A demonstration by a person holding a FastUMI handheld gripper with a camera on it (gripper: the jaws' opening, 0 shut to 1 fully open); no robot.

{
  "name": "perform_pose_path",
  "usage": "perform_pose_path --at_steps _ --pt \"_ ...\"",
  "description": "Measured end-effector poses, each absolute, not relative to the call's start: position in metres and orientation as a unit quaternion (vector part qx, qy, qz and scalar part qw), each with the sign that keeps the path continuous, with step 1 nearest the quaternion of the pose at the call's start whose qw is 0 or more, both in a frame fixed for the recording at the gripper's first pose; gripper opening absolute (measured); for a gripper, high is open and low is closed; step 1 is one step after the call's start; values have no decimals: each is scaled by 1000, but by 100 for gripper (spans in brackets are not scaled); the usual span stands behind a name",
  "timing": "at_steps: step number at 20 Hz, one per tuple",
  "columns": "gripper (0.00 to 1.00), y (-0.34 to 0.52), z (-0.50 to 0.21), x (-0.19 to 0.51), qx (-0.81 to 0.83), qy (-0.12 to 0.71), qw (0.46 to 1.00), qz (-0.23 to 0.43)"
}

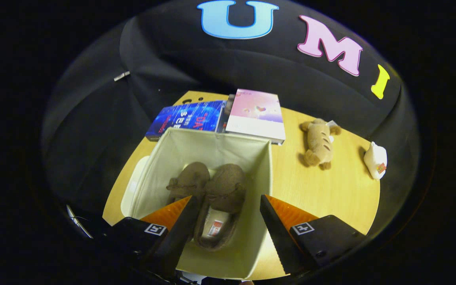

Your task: Open the storage box then place both shoes into the box .Put the left shoe in first, then the right shoe, with the right side of both shoes facing outward in a uniform manner.

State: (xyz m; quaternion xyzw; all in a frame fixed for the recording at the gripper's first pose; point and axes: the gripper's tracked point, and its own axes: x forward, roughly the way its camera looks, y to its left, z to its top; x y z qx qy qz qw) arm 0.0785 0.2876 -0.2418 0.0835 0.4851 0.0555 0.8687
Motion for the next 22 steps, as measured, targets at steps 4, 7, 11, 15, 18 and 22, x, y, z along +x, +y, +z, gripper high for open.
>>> perform_pose_path --at_steps 4,7,11,15,18,22 --pt "98 230 -177 87 53 400 913 56" --pt "98 182 -134 82 29 339 939 53" --pt "98 130 -84 66 17 273 960 54" --pt "98 70 -52 43 16 231 972 44" --pt "98 22 -37 26 14 202 979 28" --pt "98 -38 -32 1 17 167 986 -1"
